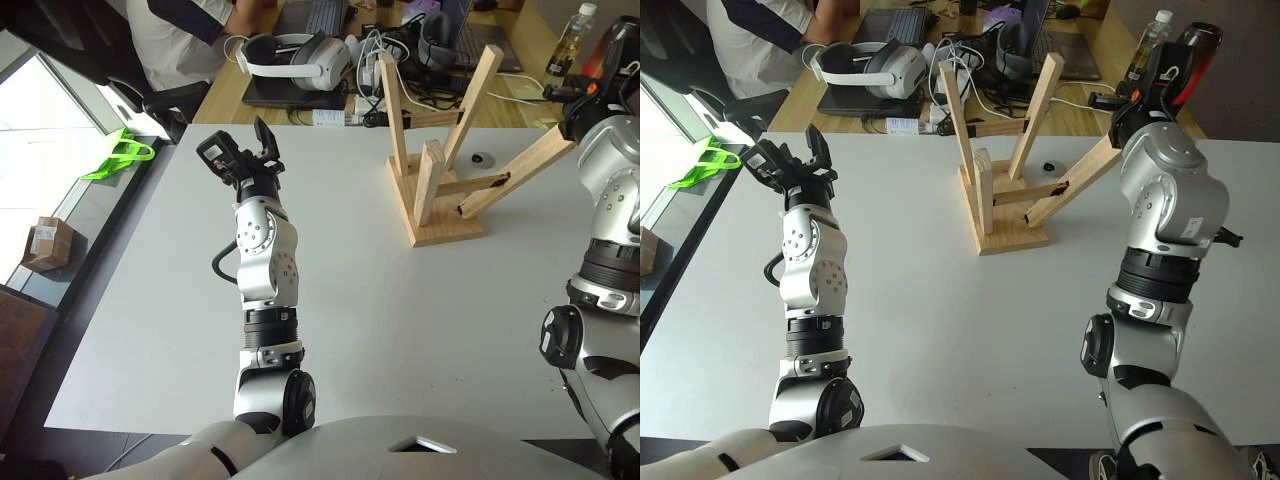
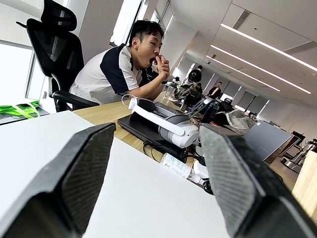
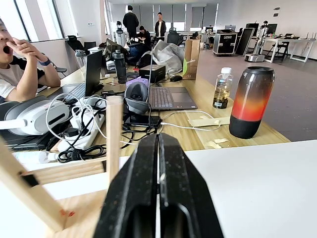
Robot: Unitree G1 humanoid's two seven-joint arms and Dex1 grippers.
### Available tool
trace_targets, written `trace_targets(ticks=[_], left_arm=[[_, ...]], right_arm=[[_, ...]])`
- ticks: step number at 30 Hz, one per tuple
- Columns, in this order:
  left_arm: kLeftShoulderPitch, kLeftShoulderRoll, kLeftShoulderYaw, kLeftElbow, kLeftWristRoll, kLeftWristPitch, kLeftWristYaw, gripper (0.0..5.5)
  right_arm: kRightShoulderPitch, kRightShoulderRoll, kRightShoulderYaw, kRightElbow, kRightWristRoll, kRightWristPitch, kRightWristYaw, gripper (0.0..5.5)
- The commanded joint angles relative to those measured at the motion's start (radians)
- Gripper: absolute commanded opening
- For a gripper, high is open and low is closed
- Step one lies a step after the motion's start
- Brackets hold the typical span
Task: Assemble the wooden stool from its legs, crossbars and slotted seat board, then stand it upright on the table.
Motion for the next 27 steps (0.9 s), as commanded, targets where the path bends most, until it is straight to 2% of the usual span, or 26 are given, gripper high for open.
trace_targets(ticks=[1, 4, 8, 12, 14, 16, 18, 20, 21, 23, 27], left_arm=[[-0.002, 0.005, -0.001, -0.011, -0.009, 0.032, 0.0, 3.1], [-0.005, 0.008, 0.001, -0.004, -0.007, 0.03, -0.003, 3.1], [-0.008, 0.01, 0.003, 0.008, -0.007, 0.024, -0.008, 3.1], [-0.011, 0.011, 0.005, 0.022, -0.007, 0.016, -0.012, 3.1], [-0.013, 0.011, 0.004, 0.025, -0.006, 0.014, -0.014, 3.1], [-0.011, 0.01, 0.002, 0.021, -0.006, 0.018, -0.017, 3.1], [-0.002, 0.008, 0.0, 0.002, -0.007, 0.027, -0.018, 3.1], [0.007, 0.004, -0.002, -0.017, -0.006, 0.035, -0.014, 3.1], [0.005, 0.002, -0.005, -0.018, -0.006, 0.039, -0.013, 3.1], [0.007, 0.003, -0.002, -0.021, -0.008, 0.044, -0.014, 3.1], [0.001, 0.002, 0.005, -0.013, -0.015, 0.05, -0.014, 3.1]], right_arm=[[0.204, 0.125, 0.057, 0.024, -0.02, 0.006, -0.036, 0.02], [0.145, 0.132, 0.079, -0.062, -0.059, -0.162, -0.056, 0.02], [-0.056, 0.099, 0.046, -0.106, -0.068, -0.313, -0.065, 0.02], [-0.294, 0.038, 0.015, -0.085, -0.069, -0.392, -0.072, 0.02], [-0.335, 0.024, 0.013, -0.092, -0.076, -0.368, -0.083, 0.02], [-0.237, 0.042, 0.003, -0.156, -0.071, -0.211, -0.117, 0.02], [0.014, 0.115, -0.014, -0.21, -0.021, 0.072, -0.125, 0.02], [0.242, 0.17, -0.04, -0.095, -0.009, 0.202, -0.112, 0.02], [0.291, 0.176, -0.057, -0.03, -0.004, 0.202, -0.097, 0.02], [0.266, 0.169, -0.059, 0.01, 0.003, 0.18, -0.074, 0.02], [0.247, 0.182, -0.015, -0.036, -0.021, 0.038, -0.059, 0.02]])
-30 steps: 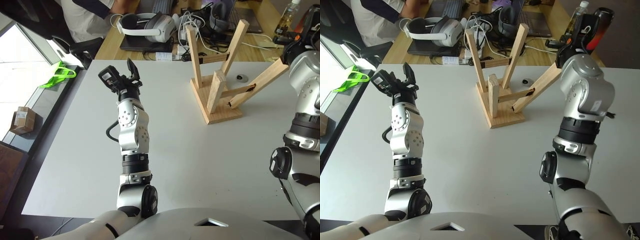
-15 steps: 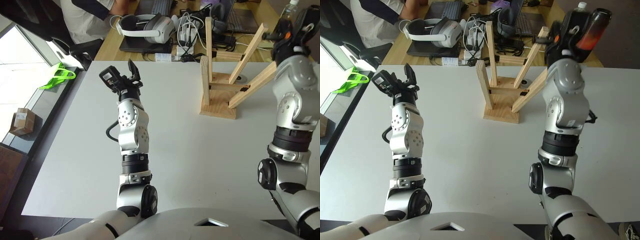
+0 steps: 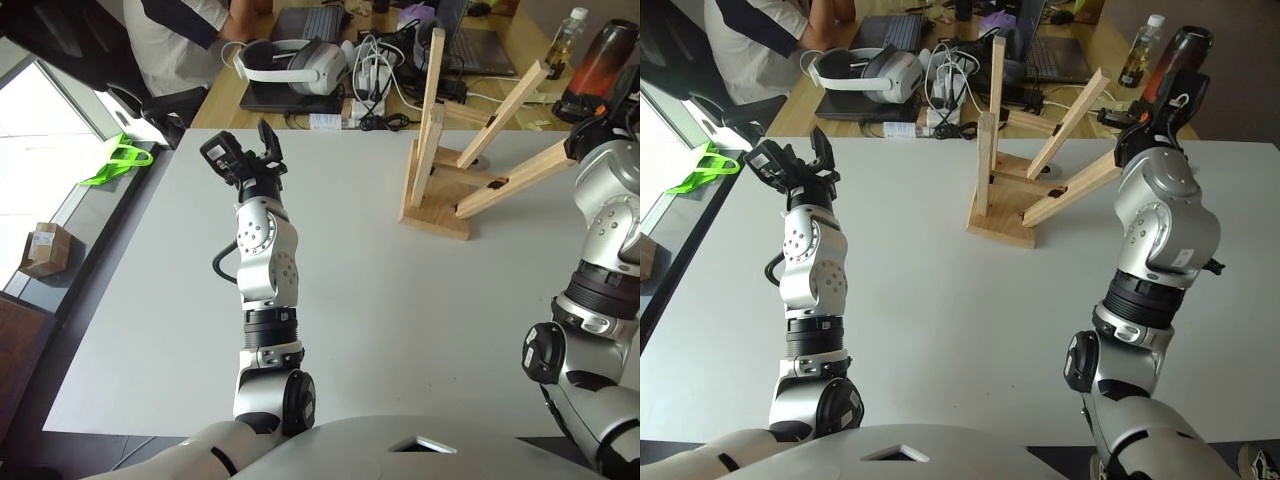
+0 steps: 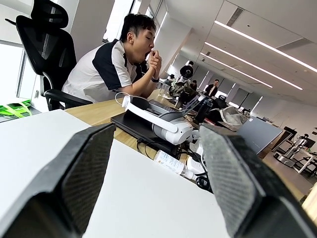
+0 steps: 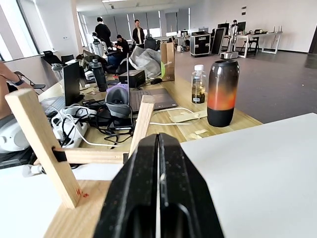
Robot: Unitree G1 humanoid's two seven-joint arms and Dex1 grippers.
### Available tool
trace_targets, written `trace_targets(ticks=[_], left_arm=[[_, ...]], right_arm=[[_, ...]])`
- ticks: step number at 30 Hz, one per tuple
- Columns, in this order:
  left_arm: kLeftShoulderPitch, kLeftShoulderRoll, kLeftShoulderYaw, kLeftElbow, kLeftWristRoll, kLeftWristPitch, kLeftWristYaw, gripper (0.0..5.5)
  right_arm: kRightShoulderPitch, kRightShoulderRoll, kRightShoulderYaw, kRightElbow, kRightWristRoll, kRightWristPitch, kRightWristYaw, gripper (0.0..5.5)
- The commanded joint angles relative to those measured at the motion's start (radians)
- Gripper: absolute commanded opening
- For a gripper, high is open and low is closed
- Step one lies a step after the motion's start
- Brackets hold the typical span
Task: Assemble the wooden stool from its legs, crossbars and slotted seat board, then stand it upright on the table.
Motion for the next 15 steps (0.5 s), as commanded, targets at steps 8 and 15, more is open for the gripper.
trace_targets(ticks=[8, 15], left_arm=[[-0.006, 0.005, 0.007, 0.01, -0.018, 0.016, 0.005, 3.1], [-0.01, 0.0, 0.008, 0.013, -0.02, 0.01, 0.009, 3.1]], right_arm=[[0.017, 0.066, 0.174, -0.06, -0.09, -0.319, 0.031, 0.02], [0.011, 0.076, 0.257, -0.065, -0.068, -0.315, 0.116, 0.02]])
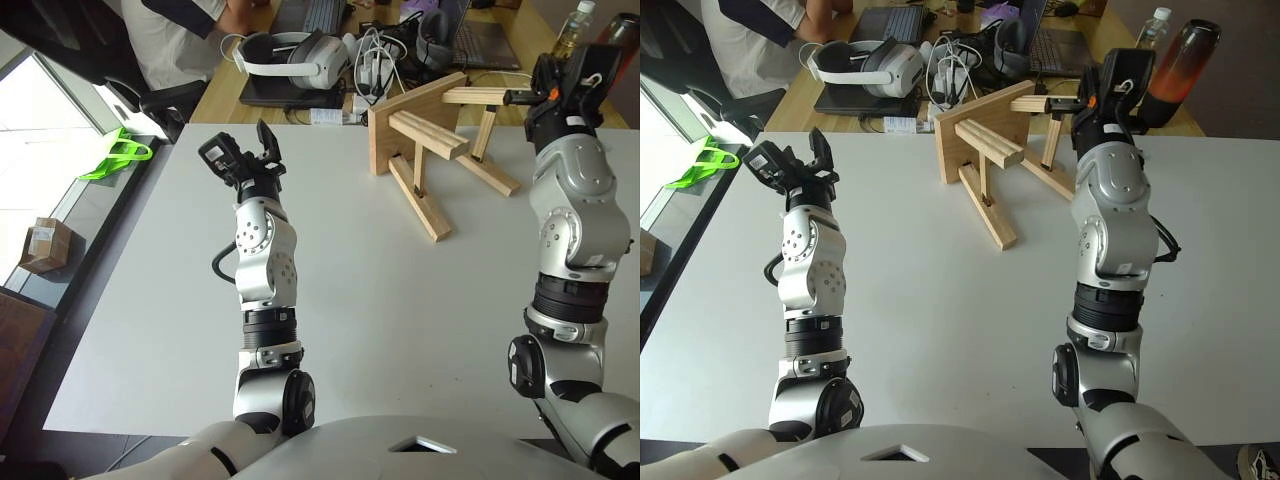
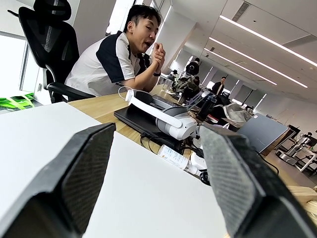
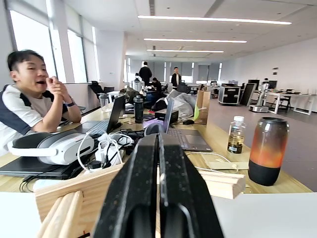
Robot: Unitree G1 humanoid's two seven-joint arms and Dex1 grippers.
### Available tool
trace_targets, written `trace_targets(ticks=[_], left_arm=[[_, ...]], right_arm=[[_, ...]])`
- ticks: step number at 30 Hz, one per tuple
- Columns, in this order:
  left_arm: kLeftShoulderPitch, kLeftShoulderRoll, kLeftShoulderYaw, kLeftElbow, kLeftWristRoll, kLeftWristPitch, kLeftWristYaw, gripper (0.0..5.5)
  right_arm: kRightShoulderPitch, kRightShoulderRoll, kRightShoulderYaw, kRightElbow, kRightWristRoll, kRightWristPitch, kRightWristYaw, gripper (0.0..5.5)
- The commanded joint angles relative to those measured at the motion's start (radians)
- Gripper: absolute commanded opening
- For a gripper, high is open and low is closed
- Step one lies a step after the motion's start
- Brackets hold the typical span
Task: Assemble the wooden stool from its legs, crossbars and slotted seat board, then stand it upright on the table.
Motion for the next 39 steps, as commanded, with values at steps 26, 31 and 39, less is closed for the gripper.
trace_targets(ticks=[26, 31, 39], left_arm=[[-0.046, -0.007, -0.007, 0.081, -0.013, -0.05, -0.019, 3.1], [-0.041, -0.009, -0.008, 0.08, -0.015, -0.052, -0.024, 3.1], [-0.034, -0.011, -0.006, 0.07, -0.015, -0.055, -0.021, 3.1]], right_arm=[[-0.142, 0.268, 0.146, 0.603, -0.161, -0.215, -0.249, 0.02], [-0.105, 0.243, 0.093, 0.496, -0.168, -0.203, -0.3, 0.02], [-0.054, 0.079, -0.027, 0.406, -0.177, -0.142, -0.286, 0.02]])
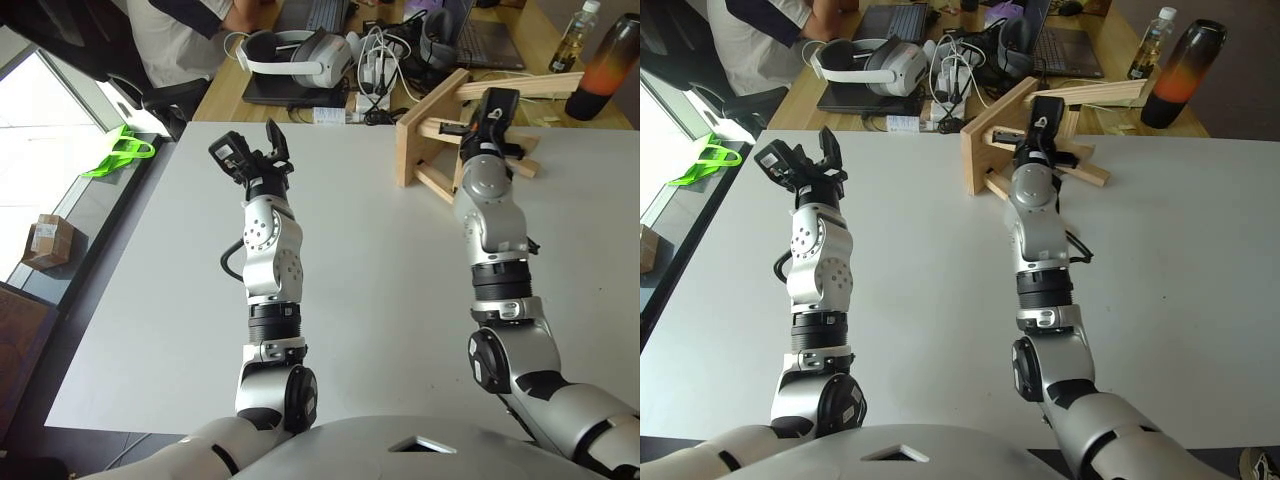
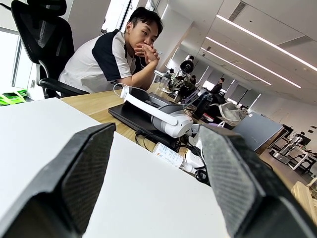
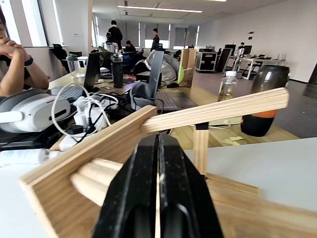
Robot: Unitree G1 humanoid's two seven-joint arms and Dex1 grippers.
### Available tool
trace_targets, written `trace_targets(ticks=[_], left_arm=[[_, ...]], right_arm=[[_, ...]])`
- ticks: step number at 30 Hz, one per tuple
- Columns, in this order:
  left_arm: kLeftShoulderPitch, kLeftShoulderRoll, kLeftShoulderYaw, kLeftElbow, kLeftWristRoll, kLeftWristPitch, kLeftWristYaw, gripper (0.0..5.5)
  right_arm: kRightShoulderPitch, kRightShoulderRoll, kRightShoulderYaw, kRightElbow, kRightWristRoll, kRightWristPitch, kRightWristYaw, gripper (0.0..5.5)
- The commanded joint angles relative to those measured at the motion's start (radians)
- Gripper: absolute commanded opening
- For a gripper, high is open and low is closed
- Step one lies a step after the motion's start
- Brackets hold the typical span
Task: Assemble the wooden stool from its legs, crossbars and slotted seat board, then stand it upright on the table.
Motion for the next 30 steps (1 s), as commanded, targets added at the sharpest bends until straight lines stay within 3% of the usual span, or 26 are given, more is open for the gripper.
trace_targets(ticks=[1, 11, 14, 19, 21, 24, 30], left_arm=[[-0.002, -0.001, -0.001, -0.007, -0.003, -0.007, 0.003, 3.1], [0.0, 0.002, 0.003, -0.011, -0.001, -0.01, 0.005, 3.1], [0.0, 0.003, 0.002, -0.011, 0.0, -0.011, 0.006, 3.1], [0.008, 0.002, 0.007, -0.019, 0.002, -0.018, 0.014, 3.1], [0.01, 0.001, 0.008, -0.018, 0.005, -0.025, 0.016, 3.1], [0.001, -0.002, 0.008, -0.001, 0.007, -0.039, 0.019, 3.1], [-0.019, -0.004, 0.003, 0.033, 0.004, -0.059, 0.017, 3.1]], right_arm=[[0.016, -0.108, -0.076, 0.006, -0.004, 0.033, 0.012, 0.02], [-0.028, -0.373, -0.176, 0.204, -0.018, -0.057, 0.043, 0.02], [-0.041, -0.425, -0.138, 0.213, -0.027, -0.18, 0.119, 0.02], [-0.016, -0.532, 0.079, 0.023, -0.109, -0.495, 0.434, 0.1], [-0.014, -0.564, 0.192, -0.017, -0.161, -0.479, 0.586, 0.38], [0.016, -0.555, 0.353, -0.118, -0.254, -0.292, 0.765, 0.76], [0.021, -0.461, 0.586, -0.203, -0.522, -0.118, 0.805, 1.68]])
